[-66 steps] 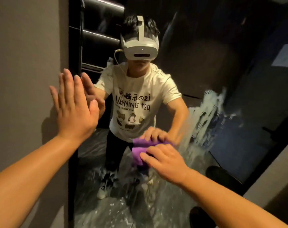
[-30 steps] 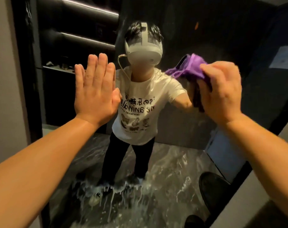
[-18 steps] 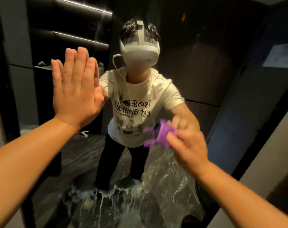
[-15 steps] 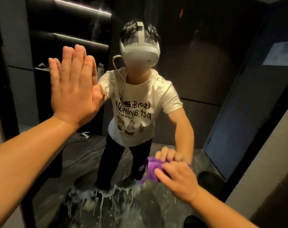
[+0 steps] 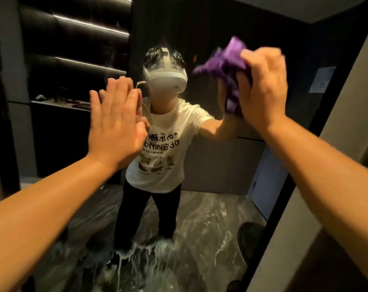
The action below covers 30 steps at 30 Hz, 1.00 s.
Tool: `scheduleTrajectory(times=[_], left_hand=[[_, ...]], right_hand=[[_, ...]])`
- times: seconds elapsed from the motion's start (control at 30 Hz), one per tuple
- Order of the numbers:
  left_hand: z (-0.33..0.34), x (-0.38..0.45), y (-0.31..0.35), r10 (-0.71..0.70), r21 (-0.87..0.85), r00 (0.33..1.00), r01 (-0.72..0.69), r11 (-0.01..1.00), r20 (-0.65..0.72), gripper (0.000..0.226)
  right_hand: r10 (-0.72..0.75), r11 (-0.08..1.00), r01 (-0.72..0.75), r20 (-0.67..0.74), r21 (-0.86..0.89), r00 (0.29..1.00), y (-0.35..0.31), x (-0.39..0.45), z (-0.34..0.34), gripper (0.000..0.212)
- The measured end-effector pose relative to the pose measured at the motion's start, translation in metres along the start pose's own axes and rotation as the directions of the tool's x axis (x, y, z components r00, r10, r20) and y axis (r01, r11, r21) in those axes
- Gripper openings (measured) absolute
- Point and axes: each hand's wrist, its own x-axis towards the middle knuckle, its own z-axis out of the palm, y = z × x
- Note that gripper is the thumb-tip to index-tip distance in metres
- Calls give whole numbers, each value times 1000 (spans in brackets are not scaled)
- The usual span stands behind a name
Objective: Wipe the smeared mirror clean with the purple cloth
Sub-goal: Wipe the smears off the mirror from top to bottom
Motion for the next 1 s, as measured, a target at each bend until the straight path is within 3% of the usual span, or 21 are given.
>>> scheduleTrajectory(times=[0.13, 0.23, 0.27, 0.33, 0.37, 0.43, 0.5, 0.6, 0.67, 0.7, 0.77, 0.83, 0.9, 1.0], left_hand=[[4, 33, 32, 30, -34, 999, -31, 999, -18, 64], [14, 41, 46, 60, -34, 998, -60, 998, -23, 63], [17, 39, 50, 73, -35, 997, -74, 997, -30, 63], [24, 32, 61, 121, -50, 992, -123, 991, -37, 63], [29, 28, 67, 154, -47, 987, -156, 987, -33, 63], [38, 21, 75, 202, 18, 979, -202, 979, -7, 64], [43, 19, 78, 206, 78, 979, -206, 976, 5, 66], [43, 20, 78, 185, 90, 983, -184, 979, -2, 67], [41, 20, 81, 187, 66, 982, -186, 980, -7, 67], [40, 20, 82, 187, 60, 982, -186, 981, -9, 68], [39, 21, 82, 179, 56, 984, -178, 982, -8, 68], [38, 21, 82, 180, 59, 984, -180, 982, -7, 68], [39, 21, 81, 186, 61, 982, -185, 981, -13, 68], [41, 21, 81, 192, 53, 981, -190, 980, -23, 67]], right_hand=[[84, 986, -77, 39, -149, 996, 11, 32, 16, 24], [76, 995, -52, 294, -89, 953, -20, -30, 17, 4], [55, 998, -44, 386, -37, 921, -28, -67, 18, 9], [-67, 982, -36, 517, 187, 853, -41, -161, 15, 5], [-184, 958, 28, 539, 285, 822, -46, -210, 11, 13], [-402, 912, 267, 556, 311, 728, -48, -305, 6, 27], [-487, 873, 387, 548, 296, 680, -49, -357, 1, 25], [-496, 868, 338, 617, 363, 611, -54, -360, -13, 16], [-443, 895, 282, 617, 346, 650, -51, -312, -21, 9], [-379, 921, 223, 610, 318, 696, -39, -279, -21, 23], [-193, 975, 125, 417, 185, 888, 6, -206, -24, 32], [10, 999, -18, 181, 39, 983, 61, -141, -29, 14], [150, 985, -150, -8, -86, 989, 110, -102, -28, 22], [204, 967, -212, -68, -141, 977, 129, -103, -23, 26]])
